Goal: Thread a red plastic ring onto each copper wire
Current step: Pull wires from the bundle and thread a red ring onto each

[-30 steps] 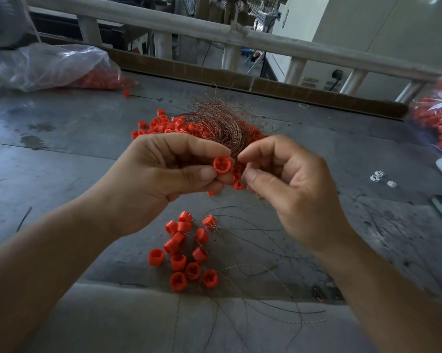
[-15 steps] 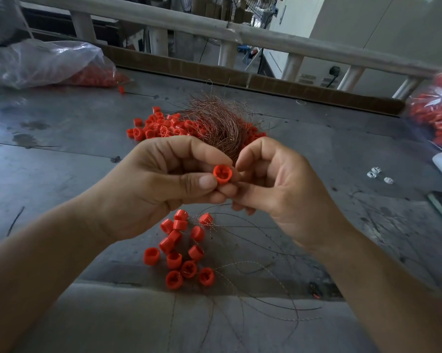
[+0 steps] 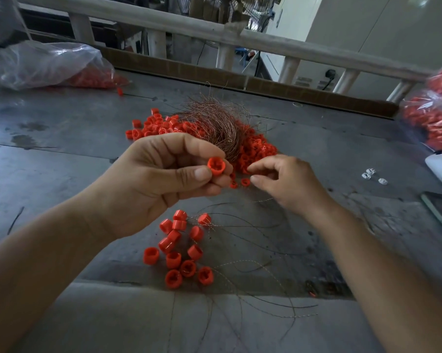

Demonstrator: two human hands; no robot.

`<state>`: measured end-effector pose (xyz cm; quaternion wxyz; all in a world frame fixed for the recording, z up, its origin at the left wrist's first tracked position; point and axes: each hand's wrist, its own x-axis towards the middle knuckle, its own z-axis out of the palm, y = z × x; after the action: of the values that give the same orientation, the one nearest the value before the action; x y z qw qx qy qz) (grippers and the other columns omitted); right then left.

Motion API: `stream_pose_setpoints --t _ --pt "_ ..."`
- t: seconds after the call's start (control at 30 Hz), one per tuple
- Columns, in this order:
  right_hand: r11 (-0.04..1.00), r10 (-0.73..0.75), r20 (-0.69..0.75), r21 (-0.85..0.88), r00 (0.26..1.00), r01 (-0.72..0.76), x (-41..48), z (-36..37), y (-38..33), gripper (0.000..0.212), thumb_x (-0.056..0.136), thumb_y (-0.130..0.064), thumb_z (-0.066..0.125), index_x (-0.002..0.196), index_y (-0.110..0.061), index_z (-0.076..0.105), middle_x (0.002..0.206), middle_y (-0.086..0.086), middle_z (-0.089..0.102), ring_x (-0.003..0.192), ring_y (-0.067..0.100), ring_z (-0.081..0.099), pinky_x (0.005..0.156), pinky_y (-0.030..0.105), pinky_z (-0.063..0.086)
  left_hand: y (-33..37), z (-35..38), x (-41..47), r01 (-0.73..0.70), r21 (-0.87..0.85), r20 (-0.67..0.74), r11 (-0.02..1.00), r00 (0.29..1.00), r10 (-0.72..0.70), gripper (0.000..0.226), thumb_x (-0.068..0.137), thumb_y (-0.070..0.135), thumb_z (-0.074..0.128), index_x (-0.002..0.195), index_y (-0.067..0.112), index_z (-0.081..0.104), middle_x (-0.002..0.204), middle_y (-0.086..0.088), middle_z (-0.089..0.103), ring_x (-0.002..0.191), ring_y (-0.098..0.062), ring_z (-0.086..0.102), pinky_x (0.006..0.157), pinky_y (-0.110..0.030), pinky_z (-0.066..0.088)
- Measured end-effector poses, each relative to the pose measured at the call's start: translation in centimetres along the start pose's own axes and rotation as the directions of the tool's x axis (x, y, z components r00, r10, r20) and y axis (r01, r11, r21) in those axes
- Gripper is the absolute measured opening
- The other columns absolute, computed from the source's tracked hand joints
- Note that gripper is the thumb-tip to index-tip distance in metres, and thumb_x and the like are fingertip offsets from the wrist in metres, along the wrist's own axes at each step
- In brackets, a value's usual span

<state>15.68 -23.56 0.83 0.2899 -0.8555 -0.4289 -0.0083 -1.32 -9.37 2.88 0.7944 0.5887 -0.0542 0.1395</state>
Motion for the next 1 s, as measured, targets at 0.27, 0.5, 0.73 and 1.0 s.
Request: stream_pose_setpoints --t 0.27,0.5,0.73,1.0 --pt "1.000 -0.002 -0.003 0.007 1.000 0.002 0.2 0.5 -0.4 0.012 0.077 -0.014 0.069 0.074 -0.024 0.063 0.067 -0.016 0.052 0.063 0.001 0.048 0.061 0.006 0.035 0.0 0.1 0.0 0.027 0.028 -0.008 0.999 1.000 -0.027 0.021 0.060 0.007 0.064 0.078 0.013 0.074 0.079 -0.008 0.072 0.073 -0.015 0.070 0.062 -0.019 0.055" --pt "0.599 0.155 0.122 0.778 0.980 -0.192 -0.9 -2.9 -2.2 0.014 0.084 0.002 0.056 0.078 -0.009 0.062 0.061 0.003 0.064 0.053 0.008 0.061 0.051 0.019 0.052 -0.3 0.1 0.1 0.091 0.095 -0.076 0.991 0.994 -0.084 0.023 0.060 0.009 0.065 0.080 0.012 0.075 0.078 -0.008 0.072 0.074 -0.017 0.071 0.062 -0.020 0.055" --pt "0.379 0.017 0.269 0.890 0.963 -0.255 -2.1 -2.9 -4.5 0.013 0.068 -0.013 0.056 0.081 -0.011 0.061 0.063 0.004 0.067 0.054 0.011 0.064 0.049 0.019 0.052 -0.2 0.2 0.1 0.100 0.122 -0.115 0.987 0.990 -0.086 0.027 0.061 0.004 0.060 0.081 0.014 0.076 0.077 -0.009 0.073 0.073 -0.017 0.071 0.063 -0.019 0.054" --pt "0.391 -0.024 0.281 0.886 0.959 -0.250 -2.4 -2.4 -4.8 0.023 0.063 -0.015 0.062 0.085 -0.008 0.061 0.066 0.003 0.067 0.057 0.010 0.064 0.052 0.018 0.051 -0.4 0.4 0.4 0.114 0.156 -0.128 0.981 0.987 -0.095 0.027 0.060 0.005 0.061 0.081 0.013 0.075 0.078 -0.010 0.073 0.073 -0.017 0.070 0.061 -0.018 0.054"
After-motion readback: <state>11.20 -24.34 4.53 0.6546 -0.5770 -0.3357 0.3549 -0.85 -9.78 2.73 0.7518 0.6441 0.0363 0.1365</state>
